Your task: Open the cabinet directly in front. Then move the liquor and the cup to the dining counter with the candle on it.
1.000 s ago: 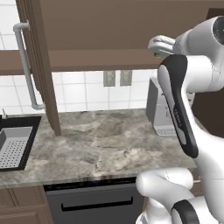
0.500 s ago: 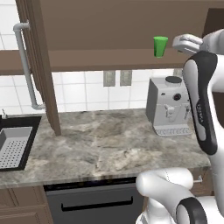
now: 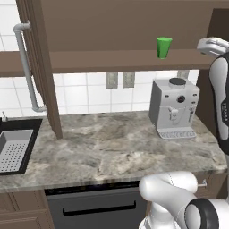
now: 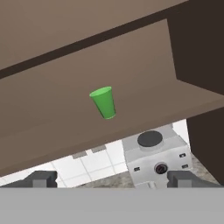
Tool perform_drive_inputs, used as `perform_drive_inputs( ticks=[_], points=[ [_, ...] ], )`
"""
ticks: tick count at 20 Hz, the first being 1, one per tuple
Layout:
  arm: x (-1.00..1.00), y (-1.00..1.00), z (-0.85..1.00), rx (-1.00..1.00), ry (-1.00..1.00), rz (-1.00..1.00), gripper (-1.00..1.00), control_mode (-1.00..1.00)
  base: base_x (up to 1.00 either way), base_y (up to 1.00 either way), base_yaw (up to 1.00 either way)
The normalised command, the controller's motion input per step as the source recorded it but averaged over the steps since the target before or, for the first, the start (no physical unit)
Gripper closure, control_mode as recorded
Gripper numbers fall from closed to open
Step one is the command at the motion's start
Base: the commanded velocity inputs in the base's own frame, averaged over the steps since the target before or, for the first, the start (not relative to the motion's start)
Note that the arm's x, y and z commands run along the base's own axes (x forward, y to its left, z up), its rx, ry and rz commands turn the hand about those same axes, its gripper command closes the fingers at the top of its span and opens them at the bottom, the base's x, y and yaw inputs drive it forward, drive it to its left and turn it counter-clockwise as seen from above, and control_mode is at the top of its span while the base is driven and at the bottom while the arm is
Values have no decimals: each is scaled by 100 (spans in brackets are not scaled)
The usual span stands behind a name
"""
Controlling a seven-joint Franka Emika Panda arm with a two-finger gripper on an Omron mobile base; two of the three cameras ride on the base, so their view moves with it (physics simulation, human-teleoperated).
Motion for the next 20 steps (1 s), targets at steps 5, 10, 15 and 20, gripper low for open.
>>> perform_drive_inputs(
  ticks=[5,10,15,20],
  points=[
    [14,0,0,0,0,0,-100,-100,0,0,0],
    [18,0,0,0,0,0,-100,-100,0,0,0],
    [29,0,0,0,0,0,-100,-100,0,0,0],
    [37,0,0,0,0,0,-100,-100,0,0,0]
  ],
)
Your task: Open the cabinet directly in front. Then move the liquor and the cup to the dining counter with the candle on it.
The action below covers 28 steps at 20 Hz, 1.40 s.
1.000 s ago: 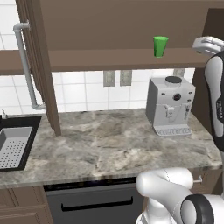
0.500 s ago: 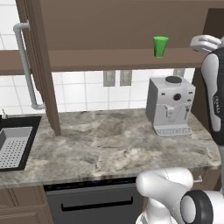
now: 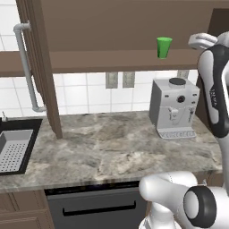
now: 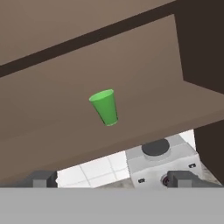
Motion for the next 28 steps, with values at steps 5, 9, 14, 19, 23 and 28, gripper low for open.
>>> perform_drive_inputs(
  ticks=[5,9,14,19,23,28],
  points=[
    [35,0,0,0,-1,0,-100,-100,0,0,0],
    [10,-1,0,0,-6,0,-100,-100,0,0,0],
    [21,0,0,0,-1,0,-100,-100,0,0,0],
    [34,-9,0,0,3,0,-100,-100,0,0,0],
    [27,-20,0,1,0,0,-100,-100,0,0,0],
    [30,-20,0,0,0,0,-100,-100,0,0,0]
  ],
)
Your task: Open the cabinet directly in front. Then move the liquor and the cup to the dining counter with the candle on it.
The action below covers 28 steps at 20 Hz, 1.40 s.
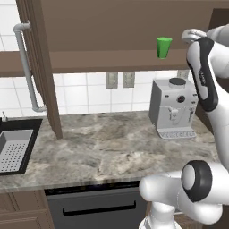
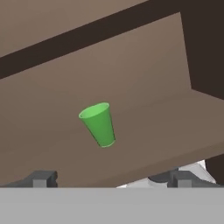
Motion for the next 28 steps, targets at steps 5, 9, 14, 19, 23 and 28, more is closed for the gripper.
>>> perform_drive_inputs(
  ticks=[5,9,14,19,23,28],
  points=[
    [36,-5,0,0,0,0,-100,-100,0,0,0],
    [40,0,0,0,0,0,-100,-100,0,0,0],
    [42,0,0,0,0,0,-100,-100,0,0,0],
    [38,0,0,0,0,0,-100,-100,0,0,0],
    [30,0,0,0,0,0,-100,-100,0,0,0],
    [20,0,0,0,0,0,-100,-100,0,0,0]
  ],
)
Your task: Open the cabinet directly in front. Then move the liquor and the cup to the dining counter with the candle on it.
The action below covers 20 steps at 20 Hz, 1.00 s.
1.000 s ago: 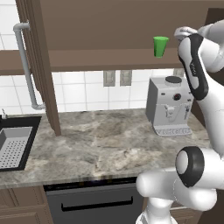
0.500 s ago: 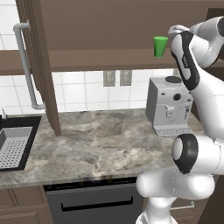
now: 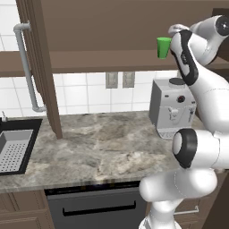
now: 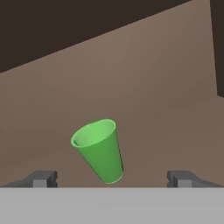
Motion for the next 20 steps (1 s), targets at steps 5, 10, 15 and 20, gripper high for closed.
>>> perform_drive_inputs(
  ticks=[5,10,15,20],
  points=[
    [12,0,0,0,0,0,-100,-100,0,0,0],
    [5,0,0,0,0,0,-100,-100,0,0,0],
    [0,-8,-4,0,0,0,-100,-100,0,0,0],
    [0,-13,-18,0,0,0,-100,-100,0,0,0]
  ],
)
